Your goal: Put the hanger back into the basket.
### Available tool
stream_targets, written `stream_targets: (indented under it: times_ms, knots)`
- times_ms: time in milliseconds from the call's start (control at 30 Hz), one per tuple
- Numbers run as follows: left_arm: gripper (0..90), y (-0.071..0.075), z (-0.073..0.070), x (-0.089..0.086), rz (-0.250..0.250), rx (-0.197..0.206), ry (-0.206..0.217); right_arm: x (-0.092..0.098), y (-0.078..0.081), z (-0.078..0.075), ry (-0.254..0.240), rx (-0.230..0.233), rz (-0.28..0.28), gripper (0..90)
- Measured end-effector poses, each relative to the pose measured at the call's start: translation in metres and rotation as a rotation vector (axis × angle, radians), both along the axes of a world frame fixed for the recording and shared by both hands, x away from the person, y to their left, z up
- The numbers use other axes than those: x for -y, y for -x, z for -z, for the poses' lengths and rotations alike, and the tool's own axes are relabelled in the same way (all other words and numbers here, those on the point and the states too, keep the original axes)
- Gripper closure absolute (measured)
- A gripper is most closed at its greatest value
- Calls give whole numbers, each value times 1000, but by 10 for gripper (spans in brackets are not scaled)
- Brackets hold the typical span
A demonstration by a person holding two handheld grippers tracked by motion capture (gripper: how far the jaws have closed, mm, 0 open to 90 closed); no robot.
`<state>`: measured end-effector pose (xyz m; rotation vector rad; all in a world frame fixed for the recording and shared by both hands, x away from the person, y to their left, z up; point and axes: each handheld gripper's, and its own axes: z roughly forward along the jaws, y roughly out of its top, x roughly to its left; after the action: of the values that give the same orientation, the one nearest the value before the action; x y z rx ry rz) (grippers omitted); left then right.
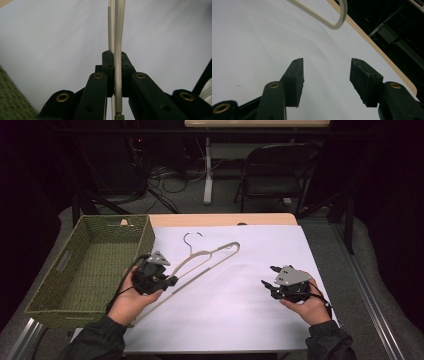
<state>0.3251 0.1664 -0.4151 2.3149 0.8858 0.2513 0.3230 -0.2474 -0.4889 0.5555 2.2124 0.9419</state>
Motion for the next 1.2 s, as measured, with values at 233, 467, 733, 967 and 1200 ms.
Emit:
stream_targets:
  times_ms: [233, 467, 733, 967, 1200]
  knots:
    - [870, 7, -31, -36, -39, 38, 44, 1, -1, 2, -7, 1, 6, 446]
    - [870, -3, -46, -78, -99, 59, 54, 2, -2, 5, 6, -19, 17, 446]
    - [870, -15, -60, -128, -169, 103, 48, 3, -3, 10, 9, -35, 25, 446]
    - [869, -28, -57, -175, -216, 117, 47, 0, -4, 16, 14, -42, 14, 446]
    - [869, -41, -48, -203, -219, 115, 24, -2, -4, 18, 26, -50, 13, 445]
